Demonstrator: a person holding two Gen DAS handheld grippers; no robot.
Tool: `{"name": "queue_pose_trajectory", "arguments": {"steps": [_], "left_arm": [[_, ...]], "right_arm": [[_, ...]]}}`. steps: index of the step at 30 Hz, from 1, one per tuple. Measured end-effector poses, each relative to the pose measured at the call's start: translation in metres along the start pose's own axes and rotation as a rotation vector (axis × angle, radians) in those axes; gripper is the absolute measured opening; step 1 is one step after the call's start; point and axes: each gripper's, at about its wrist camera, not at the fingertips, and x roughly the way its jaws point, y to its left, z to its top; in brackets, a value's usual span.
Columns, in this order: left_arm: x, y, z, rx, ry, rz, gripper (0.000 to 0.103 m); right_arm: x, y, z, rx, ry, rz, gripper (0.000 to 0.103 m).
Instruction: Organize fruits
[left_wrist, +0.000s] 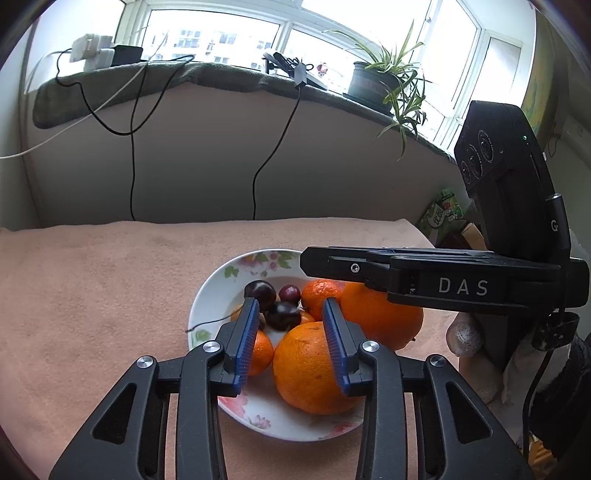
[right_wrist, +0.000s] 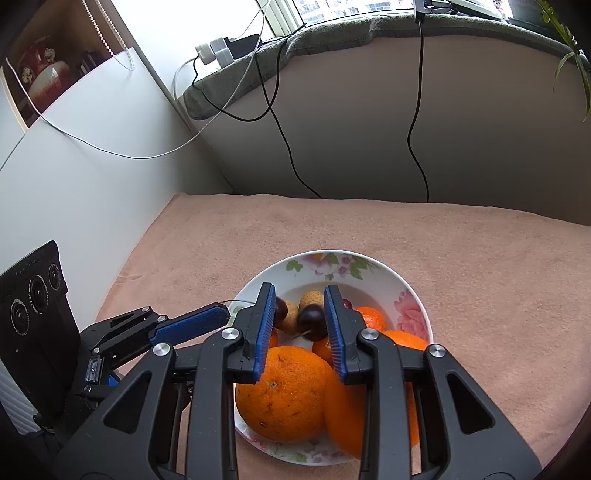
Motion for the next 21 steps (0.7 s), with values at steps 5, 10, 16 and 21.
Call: {"name": "queue_pose_trajectory", "arguments": {"steps": [5, 10, 16, 21], "left_arm": [[-0.002, -0.001, -0.001, 0.003, -0.003, 0.003, 0.038], [-0.005, -0.003, -0.002, 0.01, -0.008, 0.011, 0.048], [-0.007, -0.005, -0.002, 0.019, -0.014, 0.025, 0.061], [-0.008, -0.006, -0.002, 0.022, -0.014, 0.038, 0.071]], "right_arm": [[-0.004, 0.0, 0.0, -0.006, -0.013, -0.013, 0.049], [-0.011, 0.002, -0.001, -0.015, -0.032, -0.026, 0.056], [-0.019, 0.003, -0.005, -0.027, -0.05, -0.049, 0.067], [-0.026, 0.003, -0.006, -0.028, -0.064, -0.055, 0.07]]}}
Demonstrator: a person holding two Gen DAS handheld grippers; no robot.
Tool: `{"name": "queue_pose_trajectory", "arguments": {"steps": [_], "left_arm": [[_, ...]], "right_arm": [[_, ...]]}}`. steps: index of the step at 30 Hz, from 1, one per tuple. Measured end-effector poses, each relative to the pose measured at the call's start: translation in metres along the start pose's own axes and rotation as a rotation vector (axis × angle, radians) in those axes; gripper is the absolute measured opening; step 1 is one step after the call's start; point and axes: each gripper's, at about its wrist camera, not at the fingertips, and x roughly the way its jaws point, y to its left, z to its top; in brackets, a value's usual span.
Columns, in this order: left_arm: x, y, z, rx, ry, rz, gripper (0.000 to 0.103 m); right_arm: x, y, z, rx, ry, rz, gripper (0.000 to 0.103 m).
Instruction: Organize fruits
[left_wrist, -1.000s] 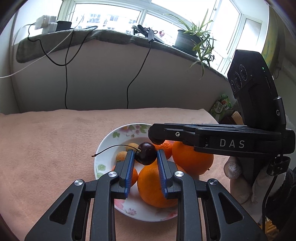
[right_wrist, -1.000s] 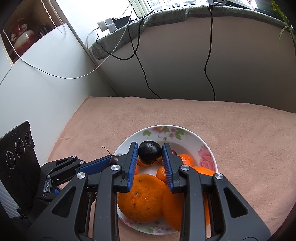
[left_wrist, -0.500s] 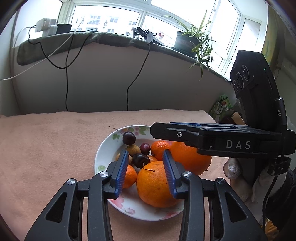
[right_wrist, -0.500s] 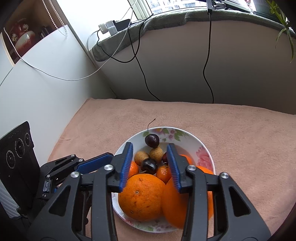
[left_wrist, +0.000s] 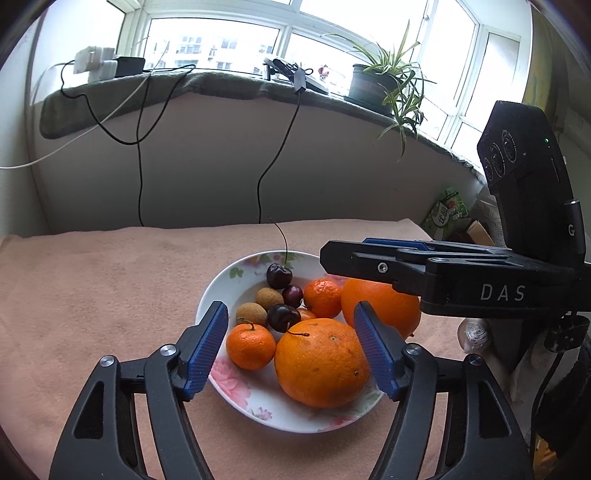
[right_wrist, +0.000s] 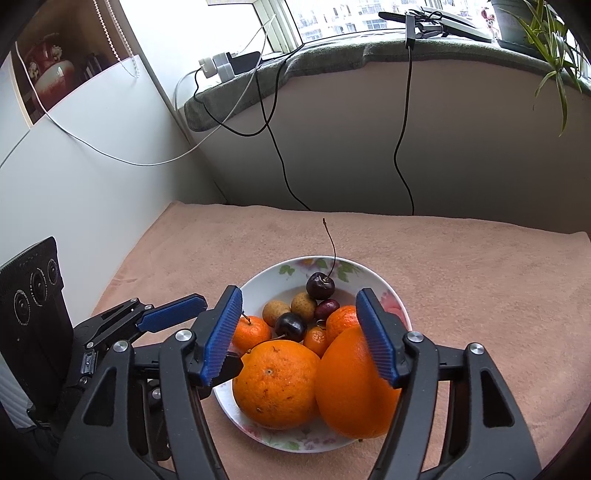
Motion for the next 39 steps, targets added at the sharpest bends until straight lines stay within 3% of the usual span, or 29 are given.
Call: {"name": "queue_pose_trajectory", "arguments": {"steps": [3, 6, 18, 22, 27, 33, 39], "left_arm": [[-0.002, -0.001, -0.001, 0.004, -0.003, 0.01, 0.071], [-0.004, -0.001, -0.002, 0.008, -0.003, 0.022, 0.079], [-0.014, 0.001, -0.013, 0.018, -0.003, 0.054, 0.08], [-0.022, 0.0, -0.016, 0.017, -0.015, 0.071, 0.08], [-0.039, 0.0, -0.021, 0.014, -0.042, 0.093, 0.08], [-0.059, 0.0, -0.025, 0.003, -0.072, 0.108, 0.08], [-0.069, 0.0, -0.03, -0.009, -0.083, 0.128, 0.08]], "right_arm": [[-0.005, 0.001, 0.0, -0.006, -0.019, -0.001, 0.079], [-0.008, 0.002, 0.0, -0.012, -0.03, -0.013, 0.081], [-0.031, 0.001, -0.016, 0.009, -0.097, -0.109, 0.085], [-0.043, -0.001, -0.021, 0.043, -0.123, -0.186, 0.087], [-0.063, 0.003, -0.032, 0.052, -0.193, -0.287, 0.099], [-0.084, 0.02, -0.043, -0.005, -0.25, -0.417, 0.1], [-0.099, 0.032, -0.05, -0.029, -0.29, -0.445, 0.1]]}}
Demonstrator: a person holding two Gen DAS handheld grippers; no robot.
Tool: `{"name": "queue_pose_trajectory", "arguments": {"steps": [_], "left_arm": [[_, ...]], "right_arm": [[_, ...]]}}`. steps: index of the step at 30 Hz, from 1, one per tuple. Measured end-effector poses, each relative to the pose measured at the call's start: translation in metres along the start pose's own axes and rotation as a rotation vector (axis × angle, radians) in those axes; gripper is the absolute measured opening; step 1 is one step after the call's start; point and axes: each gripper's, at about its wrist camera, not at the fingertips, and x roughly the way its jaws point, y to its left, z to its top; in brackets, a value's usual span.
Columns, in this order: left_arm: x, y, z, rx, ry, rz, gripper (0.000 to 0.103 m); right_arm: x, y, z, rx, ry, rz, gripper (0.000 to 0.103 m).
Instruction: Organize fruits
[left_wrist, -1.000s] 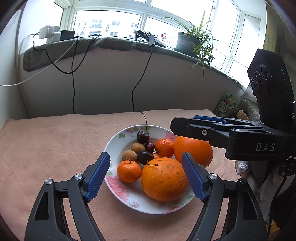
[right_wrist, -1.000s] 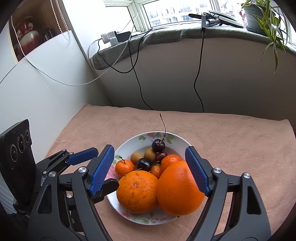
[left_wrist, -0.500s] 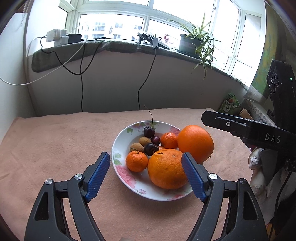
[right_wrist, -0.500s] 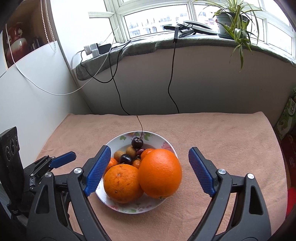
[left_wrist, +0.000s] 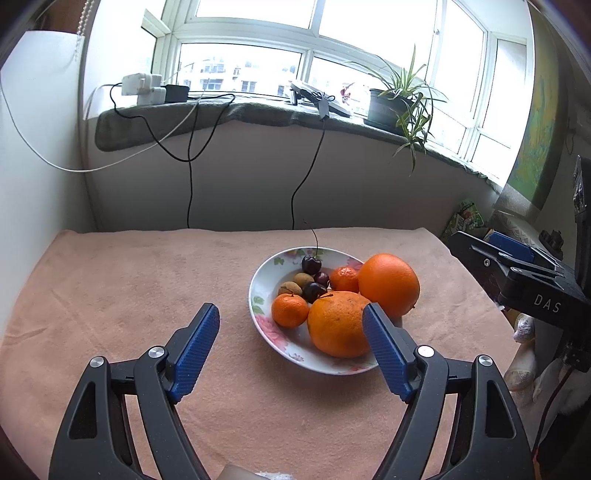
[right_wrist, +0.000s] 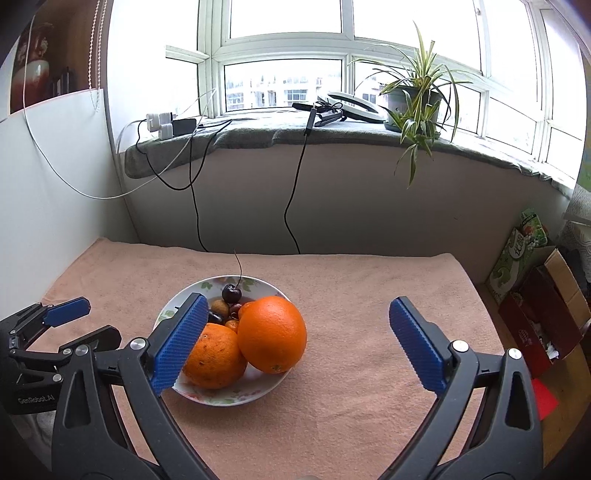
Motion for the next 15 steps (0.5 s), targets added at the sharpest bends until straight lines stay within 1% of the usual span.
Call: {"name": "queue_pose_trajectory", "arguments": {"steps": [15], "left_arm": [[-0.019, -0.002, -0.006, -0.004, -0.013, 0.026, 0.08]], "right_arm": [[-0.012, -0.005, -0.009, 0.016, 0.003, 0.014, 0.1]]}}
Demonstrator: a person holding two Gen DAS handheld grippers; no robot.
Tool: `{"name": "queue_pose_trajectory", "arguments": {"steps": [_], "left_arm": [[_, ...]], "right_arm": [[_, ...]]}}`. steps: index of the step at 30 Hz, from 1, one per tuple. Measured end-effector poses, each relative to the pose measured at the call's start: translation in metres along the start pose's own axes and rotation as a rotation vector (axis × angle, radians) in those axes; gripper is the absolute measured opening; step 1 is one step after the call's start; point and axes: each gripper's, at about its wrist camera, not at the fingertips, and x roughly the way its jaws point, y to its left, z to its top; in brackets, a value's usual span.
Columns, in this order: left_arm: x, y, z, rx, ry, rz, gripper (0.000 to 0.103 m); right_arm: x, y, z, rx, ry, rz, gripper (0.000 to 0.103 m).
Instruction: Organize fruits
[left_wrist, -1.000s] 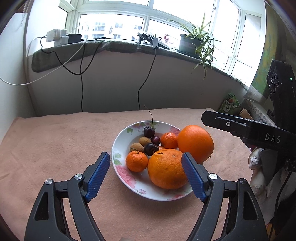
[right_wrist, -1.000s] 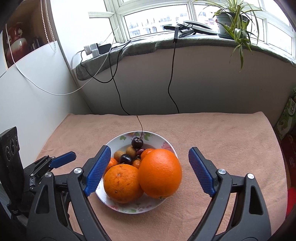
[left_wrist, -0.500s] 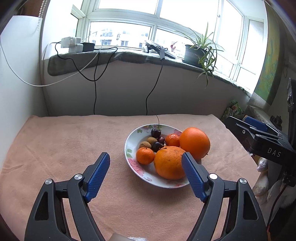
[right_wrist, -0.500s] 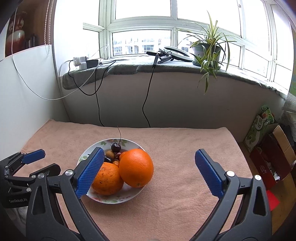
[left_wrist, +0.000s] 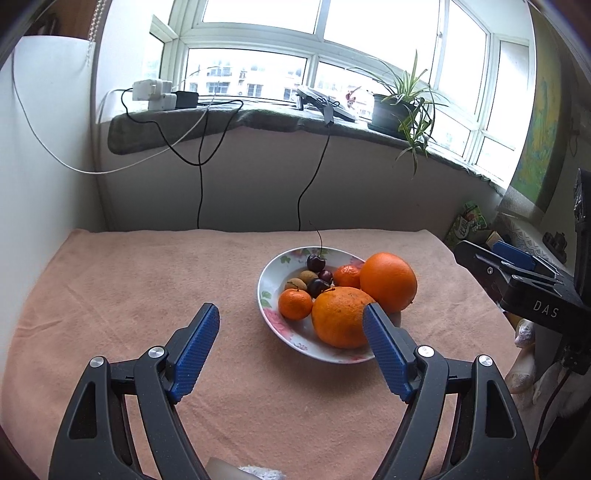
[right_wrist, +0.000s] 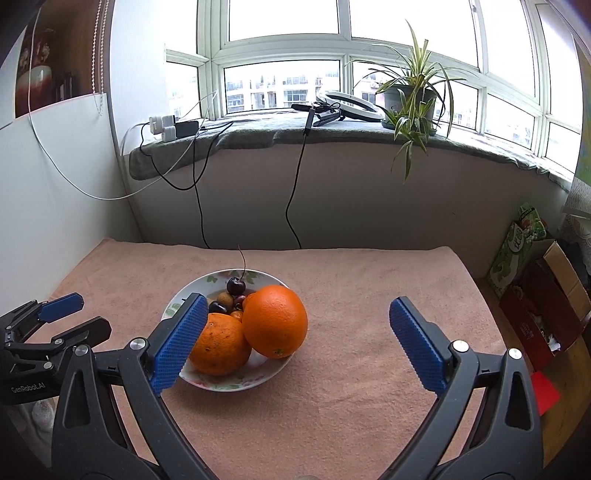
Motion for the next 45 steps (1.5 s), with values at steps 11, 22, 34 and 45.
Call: {"name": "queue_pose_trajectory", "arguments": {"steps": [11, 22, 34, 45], "left_arm": [[-0.0033, -0.0002, -0.0003, -0.005, -0.002, 0.025, 0.08], [-0.0057, 0.0026, -0.0011, -0.014, -0.007, 0.031, 0.08], [-0.0055, 0.0017, -0.0005, -0.015, -0.006, 0.026, 0.08], [-0.0051, 0.0008, -0.0007, -0.014, -0.008, 0.027, 0.08]], "right_arm": [[-0.0037, 0.0028, -0.0045, -0.002, 0.004, 0.008, 0.1], [-0.0044, 0.0059, -0.0053, -0.002, 0.006, 0.015, 0.1], [-0.0027, 0.0063, -0.0059, 0.002, 0.014, 0.019, 0.1], [-0.0019, 0.0064, -0.0072, 0.006, 0.02, 0.024, 0.1]]}}
